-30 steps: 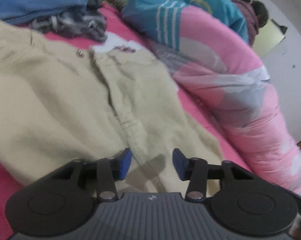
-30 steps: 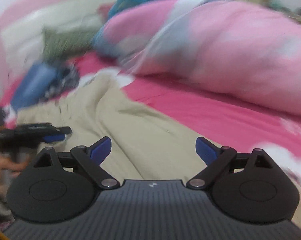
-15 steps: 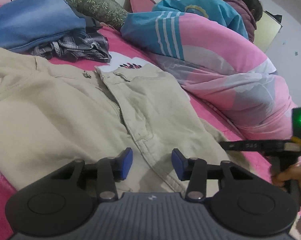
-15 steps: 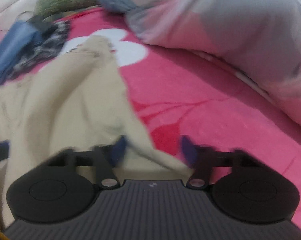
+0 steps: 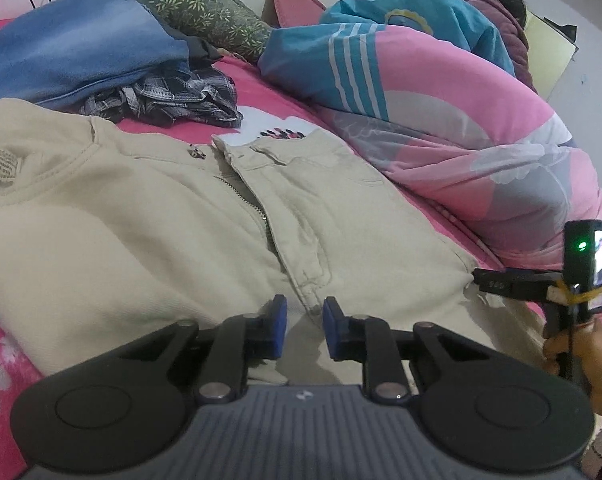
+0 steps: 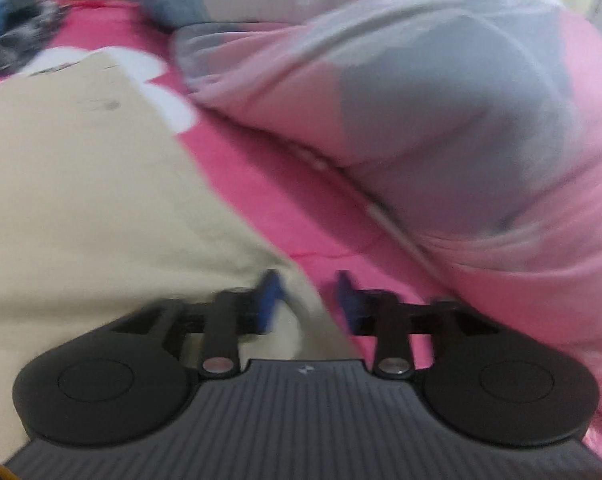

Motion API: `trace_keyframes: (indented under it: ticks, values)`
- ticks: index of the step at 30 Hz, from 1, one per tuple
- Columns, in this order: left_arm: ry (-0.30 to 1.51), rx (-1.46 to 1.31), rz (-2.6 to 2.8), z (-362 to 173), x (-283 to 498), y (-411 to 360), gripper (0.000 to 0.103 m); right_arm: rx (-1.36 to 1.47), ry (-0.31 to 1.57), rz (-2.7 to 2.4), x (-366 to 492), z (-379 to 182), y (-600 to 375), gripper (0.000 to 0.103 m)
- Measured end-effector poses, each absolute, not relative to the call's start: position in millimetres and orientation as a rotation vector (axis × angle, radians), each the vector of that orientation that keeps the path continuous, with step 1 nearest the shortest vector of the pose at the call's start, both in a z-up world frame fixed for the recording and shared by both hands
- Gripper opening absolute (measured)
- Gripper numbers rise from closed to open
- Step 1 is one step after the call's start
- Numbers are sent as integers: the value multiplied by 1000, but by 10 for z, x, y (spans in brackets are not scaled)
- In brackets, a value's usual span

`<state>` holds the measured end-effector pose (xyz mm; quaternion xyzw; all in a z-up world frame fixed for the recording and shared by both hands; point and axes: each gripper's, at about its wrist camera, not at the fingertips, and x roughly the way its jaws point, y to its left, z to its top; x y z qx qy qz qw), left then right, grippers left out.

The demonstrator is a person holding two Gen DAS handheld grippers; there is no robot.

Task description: Fold clothes

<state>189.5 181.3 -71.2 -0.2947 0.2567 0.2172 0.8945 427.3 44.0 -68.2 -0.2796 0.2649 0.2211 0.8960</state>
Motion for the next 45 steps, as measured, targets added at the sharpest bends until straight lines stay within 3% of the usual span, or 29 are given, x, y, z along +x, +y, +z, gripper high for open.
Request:
trace_keyframes:
  ticks: [7, 9, 14, 18, 25, 34, 39, 45]
  values:
    - [528, -662, 435, -696, 1864, 1868, 23, -412, 542, 328, 4264, -199, -49, 55]
    - [525, -663, 430, -680, 1859, 1866, 28, -318, 546, 362, 4166, -44, -178, 55]
    - [489, -629, 409, -571, 1824, 1809, 50, -264, 576, 395, 3815, 88, -634, 55]
    - [480, -505, 287, -467, 1868, 1593, 56, -244, 615, 336, 3548, 107, -1257, 55]
    - [577, -368, 107, -572, 2026, 1239, 57, -140, 644, 129, 3086, 52, -2615, 56]
    - [595, -333, 135, -659, 2083, 1195, 58, 233, 687, -120, 2648, -167, -4326, 60]
    - [591, -316, 141, -670, 2095, 1191, 58, 384, 735, -119, 2828, -379, -4729, 66]
    - [588, -300, 144, -683, 2107, 1175, 59, 519, 815, 68, 3032, -514, -4649, 67]
